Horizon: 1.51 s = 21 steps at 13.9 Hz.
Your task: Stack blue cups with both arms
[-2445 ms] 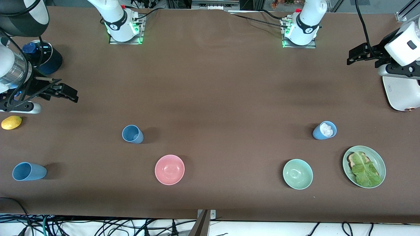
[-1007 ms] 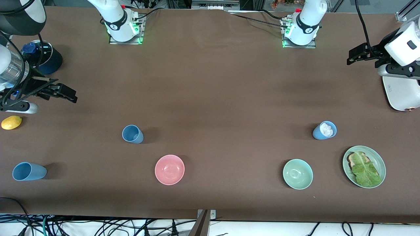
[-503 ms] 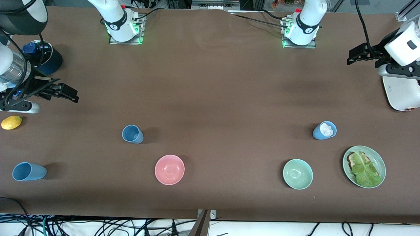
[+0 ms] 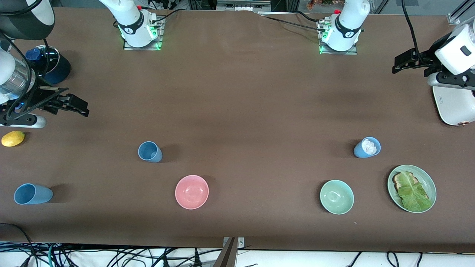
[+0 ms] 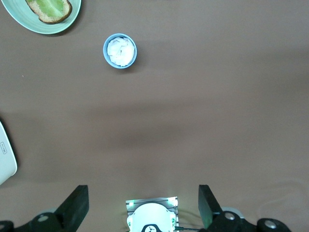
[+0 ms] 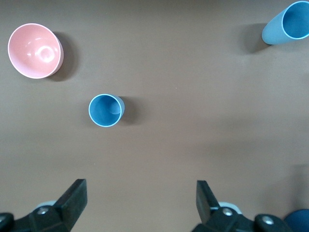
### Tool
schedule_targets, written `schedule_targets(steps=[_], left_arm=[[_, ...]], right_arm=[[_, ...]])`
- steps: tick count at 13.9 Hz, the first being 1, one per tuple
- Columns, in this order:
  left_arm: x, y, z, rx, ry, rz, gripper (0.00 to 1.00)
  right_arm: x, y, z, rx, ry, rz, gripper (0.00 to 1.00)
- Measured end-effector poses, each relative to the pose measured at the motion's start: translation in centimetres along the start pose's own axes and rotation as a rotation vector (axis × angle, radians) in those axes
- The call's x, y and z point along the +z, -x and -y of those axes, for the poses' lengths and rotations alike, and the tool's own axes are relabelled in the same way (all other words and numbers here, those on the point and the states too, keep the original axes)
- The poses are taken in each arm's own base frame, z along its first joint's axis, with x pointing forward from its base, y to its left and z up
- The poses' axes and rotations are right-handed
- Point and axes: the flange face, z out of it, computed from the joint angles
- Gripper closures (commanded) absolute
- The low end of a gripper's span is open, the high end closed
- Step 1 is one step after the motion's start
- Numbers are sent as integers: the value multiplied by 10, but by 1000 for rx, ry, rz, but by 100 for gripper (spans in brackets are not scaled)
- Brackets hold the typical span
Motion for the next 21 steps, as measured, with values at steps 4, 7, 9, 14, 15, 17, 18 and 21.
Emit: schedule_targets(steps=[4,7,9,14,15,17,18,21], left_arm=[[0,0,0,0,0,0,0],[0,0,0,0,0,0,0],[0,0,0,0,0,0,0],[1,-1,-1,1,11,1,0],[1,-2,-1,1,24,1,0],[5,-9,3,-5,40,4,0],[7,-15,5,-7,42,4,0],[7,-26,5,-6,46,-3,0]], right_arm=[[0,0,0,0,0,0,0],[0,0,0,0,0,0,0],[0,0,0,0,0,0,0],[0,0,0,0,0,-1,0],[0,0,0,0,0,-1,0],[0,0,0,0,0,-1,0],[0,0,0,0,0,-1,0],[0,0,0,-1,0,-1,0]])
